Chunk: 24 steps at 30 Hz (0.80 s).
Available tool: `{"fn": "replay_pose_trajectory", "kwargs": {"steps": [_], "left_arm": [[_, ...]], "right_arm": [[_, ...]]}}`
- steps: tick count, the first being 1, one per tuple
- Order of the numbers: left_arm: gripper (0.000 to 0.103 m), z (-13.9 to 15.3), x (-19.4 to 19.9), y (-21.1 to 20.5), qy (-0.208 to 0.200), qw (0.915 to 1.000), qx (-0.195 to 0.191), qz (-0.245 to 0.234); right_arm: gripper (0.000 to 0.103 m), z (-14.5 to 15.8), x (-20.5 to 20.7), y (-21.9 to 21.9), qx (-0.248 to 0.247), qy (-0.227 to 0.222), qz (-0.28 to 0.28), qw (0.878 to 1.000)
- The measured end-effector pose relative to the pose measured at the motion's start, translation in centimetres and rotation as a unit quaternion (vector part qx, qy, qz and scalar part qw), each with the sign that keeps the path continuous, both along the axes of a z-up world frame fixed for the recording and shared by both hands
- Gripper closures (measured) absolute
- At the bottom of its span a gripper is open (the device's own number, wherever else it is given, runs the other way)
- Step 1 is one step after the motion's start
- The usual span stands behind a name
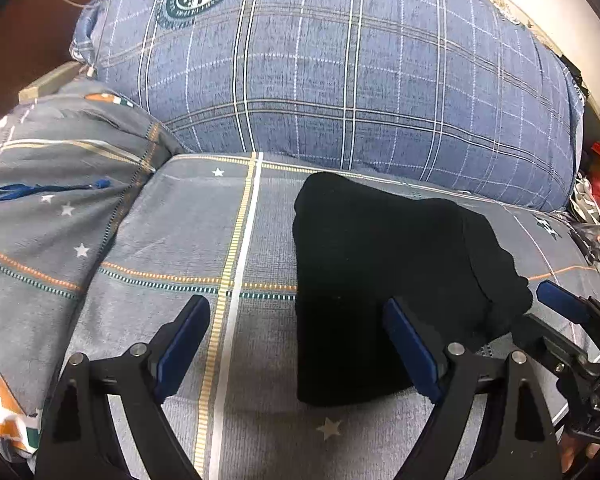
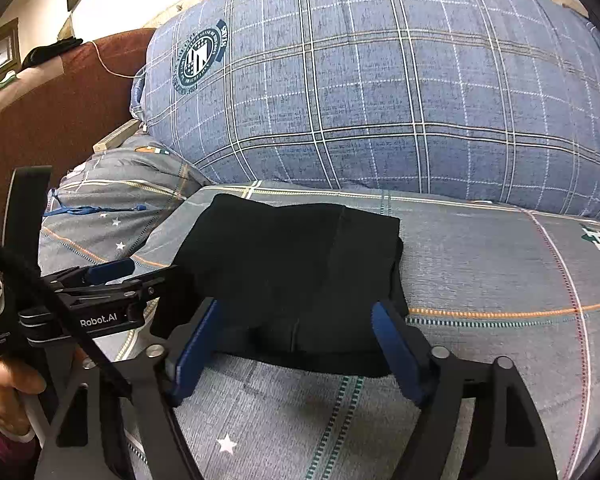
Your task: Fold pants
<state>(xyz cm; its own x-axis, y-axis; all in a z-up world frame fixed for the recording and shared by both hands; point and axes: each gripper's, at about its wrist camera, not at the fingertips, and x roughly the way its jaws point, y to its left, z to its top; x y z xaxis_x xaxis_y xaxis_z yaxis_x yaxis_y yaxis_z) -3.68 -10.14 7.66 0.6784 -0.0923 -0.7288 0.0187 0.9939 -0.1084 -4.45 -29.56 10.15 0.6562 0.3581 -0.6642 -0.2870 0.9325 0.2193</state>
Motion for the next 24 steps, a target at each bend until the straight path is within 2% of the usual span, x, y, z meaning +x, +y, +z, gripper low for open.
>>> {"fn": "replay_pose_trajectory", "kwargs": {"steps": [7,17,24], "left_arm": [[0.015,0.8,-1.1,-0.6,-0.011,0.9999,0.012,-0.002],[0.015,2.7,-3.7,-1.3,-0.057,0.9975,0.041,-0.002],[0.015,3.7,-4.9,-1.3,-0.07,0.9963,0.049,-0.004]], "right_arm": [[0.016,0.1,-0.9,0.1,0.0,0.004,-0.004,1.0],[0.011,0.4,-2.2,-0.1,-0.004,-0.004,-0.018,1.0],[0.01,1.4,-3.3,0.2,-0.018,-0.024,-0.018,0.999]]}}
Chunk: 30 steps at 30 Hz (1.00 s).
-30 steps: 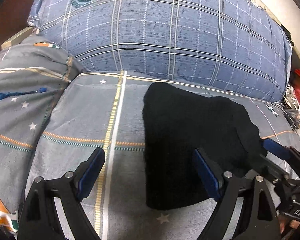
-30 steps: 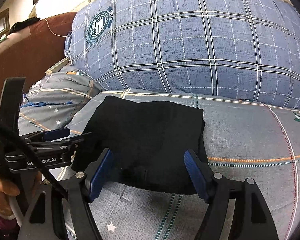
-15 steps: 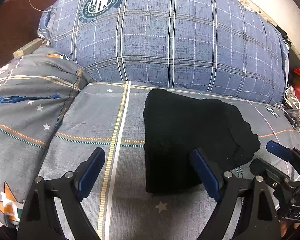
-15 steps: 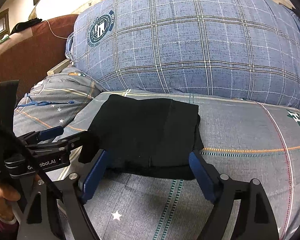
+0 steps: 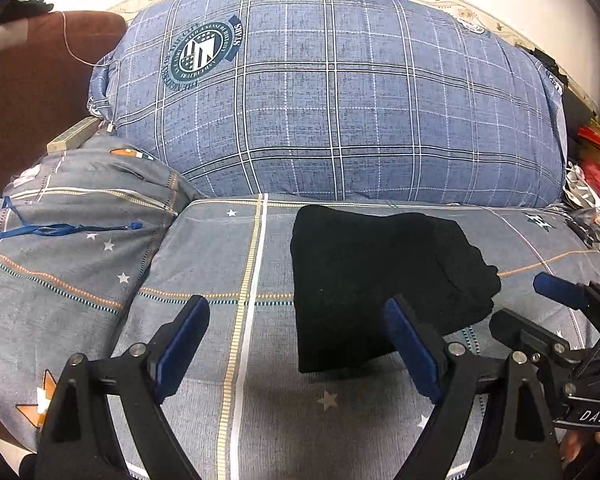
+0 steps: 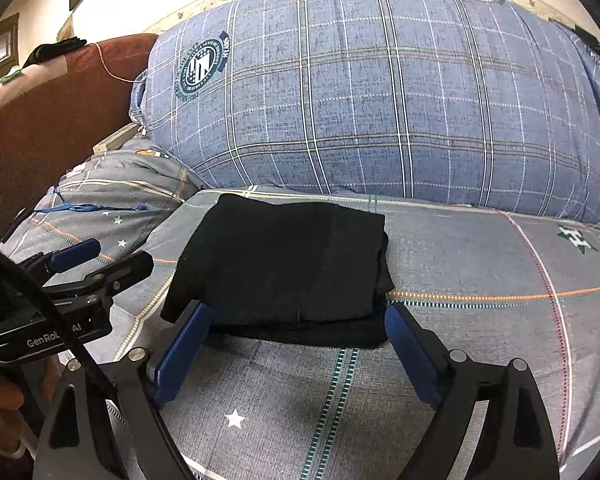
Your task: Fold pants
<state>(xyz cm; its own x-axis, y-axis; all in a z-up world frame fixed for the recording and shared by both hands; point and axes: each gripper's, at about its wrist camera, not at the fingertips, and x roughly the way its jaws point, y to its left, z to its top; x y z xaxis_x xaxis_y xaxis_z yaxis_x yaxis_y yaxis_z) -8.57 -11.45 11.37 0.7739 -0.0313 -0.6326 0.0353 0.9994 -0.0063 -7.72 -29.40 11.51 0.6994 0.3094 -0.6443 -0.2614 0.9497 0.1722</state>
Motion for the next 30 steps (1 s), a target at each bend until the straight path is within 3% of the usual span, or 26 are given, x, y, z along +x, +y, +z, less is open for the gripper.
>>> {"fn": "replay_pose_trajectory", "kwargs": {"steps": [14,30], "left_arm": [[0.014,1.1,-2.2,-0.8,-0.024,0.9995,0.014,-0.013],[0.014,0.6,-2.4,-0.5,-0.014,0.9999,0.003,-0.008]], "right_arm": [[0.008,0.8,-1.8,-0.8,0.012,-0.005,-0.01,1.0],[0.007,0.4,-1.9,-0.7,0.02,0.01,-0.012,1.0]]}}
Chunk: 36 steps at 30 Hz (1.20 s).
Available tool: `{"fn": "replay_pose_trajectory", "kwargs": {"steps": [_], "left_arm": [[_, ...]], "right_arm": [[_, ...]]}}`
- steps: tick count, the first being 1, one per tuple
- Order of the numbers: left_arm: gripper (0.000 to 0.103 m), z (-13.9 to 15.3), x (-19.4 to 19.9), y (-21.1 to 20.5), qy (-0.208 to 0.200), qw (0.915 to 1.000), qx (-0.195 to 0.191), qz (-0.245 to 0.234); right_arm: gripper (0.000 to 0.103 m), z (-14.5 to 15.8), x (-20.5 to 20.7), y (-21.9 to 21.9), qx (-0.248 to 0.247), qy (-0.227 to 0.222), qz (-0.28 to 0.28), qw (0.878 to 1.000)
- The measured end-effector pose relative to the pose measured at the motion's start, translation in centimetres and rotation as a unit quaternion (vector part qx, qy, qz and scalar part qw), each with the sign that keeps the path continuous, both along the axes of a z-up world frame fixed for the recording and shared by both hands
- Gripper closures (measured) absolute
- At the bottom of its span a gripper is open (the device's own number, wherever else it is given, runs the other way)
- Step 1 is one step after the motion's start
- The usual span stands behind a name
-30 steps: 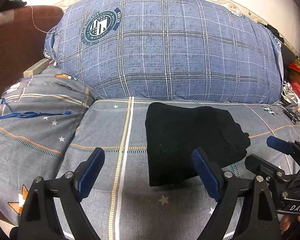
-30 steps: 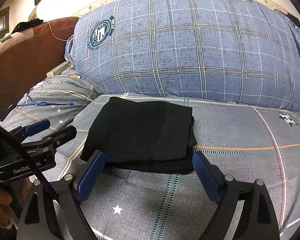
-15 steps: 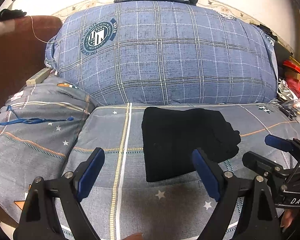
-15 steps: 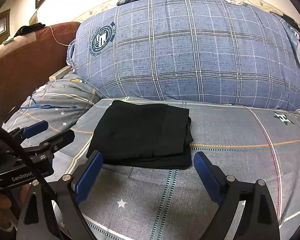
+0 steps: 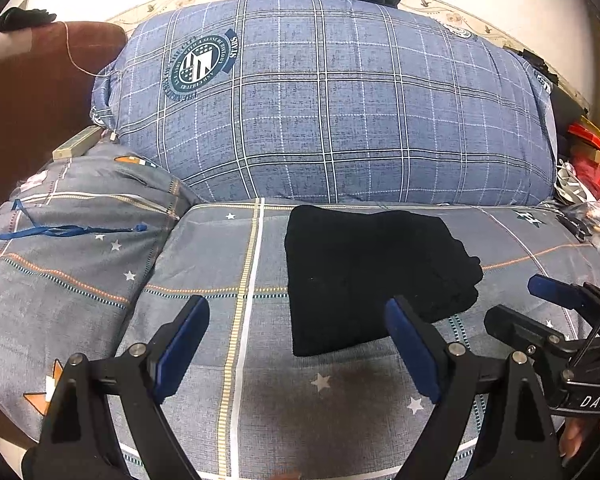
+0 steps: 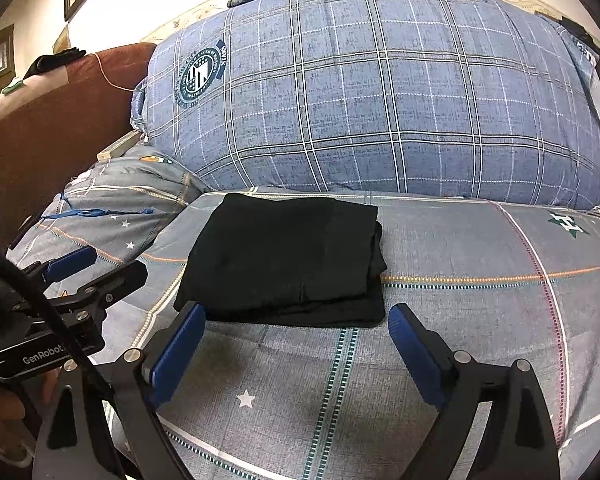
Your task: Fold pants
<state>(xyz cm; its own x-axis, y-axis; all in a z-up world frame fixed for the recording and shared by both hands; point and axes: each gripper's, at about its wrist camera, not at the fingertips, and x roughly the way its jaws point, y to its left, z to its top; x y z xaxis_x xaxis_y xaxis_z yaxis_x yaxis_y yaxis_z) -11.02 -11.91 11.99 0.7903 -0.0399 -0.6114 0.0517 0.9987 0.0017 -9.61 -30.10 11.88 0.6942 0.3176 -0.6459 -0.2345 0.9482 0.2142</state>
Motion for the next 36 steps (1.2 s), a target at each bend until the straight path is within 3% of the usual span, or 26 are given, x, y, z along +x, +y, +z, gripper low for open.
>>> {"fn": "replay_pose_trajectory", "kwargs": {"steps": [25,36], "left_arm": [[0.014,-0.8,0.6,0.3,0.016,0.9999,-0.003,0.004],[0.014,-0.7,0.2,-0.1,0.003,0.9999,0.01,-0.01]], "right_arm": [[0.007,-0.8,0.5,0.8,-0.008,0.014,0.011,1.0],[0.007,-1.1,0.5,1.1,-0.01,0.022,0.014,1.0]]}}
